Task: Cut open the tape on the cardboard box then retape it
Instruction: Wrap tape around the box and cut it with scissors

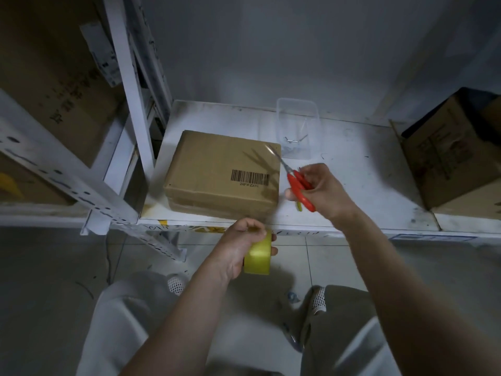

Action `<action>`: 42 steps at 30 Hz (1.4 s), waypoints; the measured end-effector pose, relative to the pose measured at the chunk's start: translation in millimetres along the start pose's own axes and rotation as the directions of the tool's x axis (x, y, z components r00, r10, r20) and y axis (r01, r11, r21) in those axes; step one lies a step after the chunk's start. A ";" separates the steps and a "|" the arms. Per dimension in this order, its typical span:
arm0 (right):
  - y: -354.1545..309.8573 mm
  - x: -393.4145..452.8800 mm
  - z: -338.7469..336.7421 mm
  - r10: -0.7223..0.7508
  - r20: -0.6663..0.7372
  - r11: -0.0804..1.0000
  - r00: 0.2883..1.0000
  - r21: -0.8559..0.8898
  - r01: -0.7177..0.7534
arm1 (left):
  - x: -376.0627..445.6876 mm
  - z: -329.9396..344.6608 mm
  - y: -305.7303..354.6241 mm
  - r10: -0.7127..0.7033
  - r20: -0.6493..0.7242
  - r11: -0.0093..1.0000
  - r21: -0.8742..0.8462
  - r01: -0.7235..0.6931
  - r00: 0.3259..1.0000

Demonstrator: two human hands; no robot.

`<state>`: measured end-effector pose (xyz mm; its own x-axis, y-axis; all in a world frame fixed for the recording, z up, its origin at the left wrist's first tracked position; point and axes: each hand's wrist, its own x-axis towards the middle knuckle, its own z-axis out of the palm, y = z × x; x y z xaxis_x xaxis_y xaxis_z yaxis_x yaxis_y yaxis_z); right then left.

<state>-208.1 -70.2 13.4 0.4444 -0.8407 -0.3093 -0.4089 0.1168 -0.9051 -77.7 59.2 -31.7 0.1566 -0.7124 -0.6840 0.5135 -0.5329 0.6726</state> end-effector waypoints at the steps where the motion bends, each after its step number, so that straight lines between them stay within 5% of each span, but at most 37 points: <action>1: 0.3 -5.7 -12.1 0.015 0.011 1.000 1.000 -0.003 -0.015 | -0.4 0.2 0.3 0.002 -0.013 1.000 -0.001 -0.002 1.000; 7: 12.0 -35.5 -65.3 0.170 0.352 0.979 0.920 -0.169 -0.116 | -3.5 1.4 4.6 -0.010 -0.067 0.997 -0.077 0.005 0.998; 12: 12.4 -43.0 -60.4 0.296 0.453 0.917 0.841 -0.382 -0.117 | -6.0 0.4 6.2 0.028 -0.064 1.000 -0.011 -0.029 0.998; 22: 4.9 -31.6 -31.3 0.331 0.471 0.878 0.818 -0.472 -0.084 | -4.2 -3.0 7.3 0.015 -0.046 0.998 0.054 -0.012 0.999; 42: 14.1 -21.3 -15.1 0.263 0.338 0.915 0.904 -0.384 -0.122 | 1.1 -12.3 11.9 0.002 -0.022 0.993 0.119 0.001 1.000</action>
<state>-235.3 -58.7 11.7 0.5637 -0.5502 -0.6161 -0.7347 0.0069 -0.6784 -61.0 57.7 -27.9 0.1764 -0.7028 -0.6892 0.4100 -0.5841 0.7006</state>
